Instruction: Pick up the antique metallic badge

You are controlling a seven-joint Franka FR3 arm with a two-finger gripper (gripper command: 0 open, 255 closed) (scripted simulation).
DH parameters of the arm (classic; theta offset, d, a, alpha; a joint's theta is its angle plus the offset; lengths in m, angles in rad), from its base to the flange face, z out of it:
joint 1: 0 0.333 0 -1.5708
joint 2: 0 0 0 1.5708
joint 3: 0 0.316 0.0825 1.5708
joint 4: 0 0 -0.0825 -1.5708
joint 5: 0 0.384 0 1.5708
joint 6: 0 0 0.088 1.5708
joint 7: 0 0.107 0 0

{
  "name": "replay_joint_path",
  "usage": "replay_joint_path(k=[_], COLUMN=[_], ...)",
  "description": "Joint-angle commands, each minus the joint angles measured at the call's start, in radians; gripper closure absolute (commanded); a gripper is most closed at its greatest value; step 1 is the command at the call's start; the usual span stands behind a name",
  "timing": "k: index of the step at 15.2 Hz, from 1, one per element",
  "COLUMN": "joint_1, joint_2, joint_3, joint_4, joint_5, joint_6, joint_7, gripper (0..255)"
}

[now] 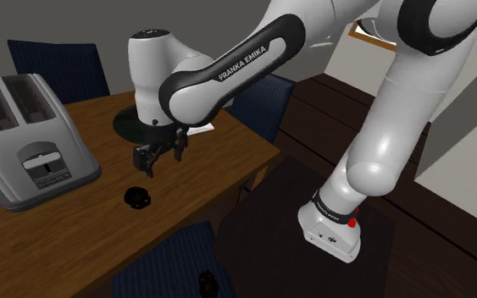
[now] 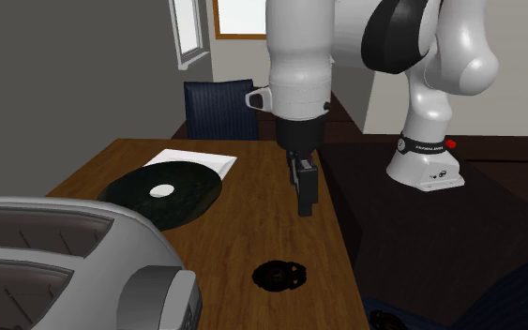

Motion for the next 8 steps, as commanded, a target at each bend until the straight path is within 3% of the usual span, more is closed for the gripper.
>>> replay_joint_path(k=[1, 8], joint_1=[0.031, 0.159], joint_2=[0.09, 0.366], joint_3=[-0.006, -0.076], joint_4=[0.055, 0.291], joint_5=[-0.063, -0.208], joint_6=[0.017, 0.013], joint_7=[0.072, 0.226], gripper=[0, 0])
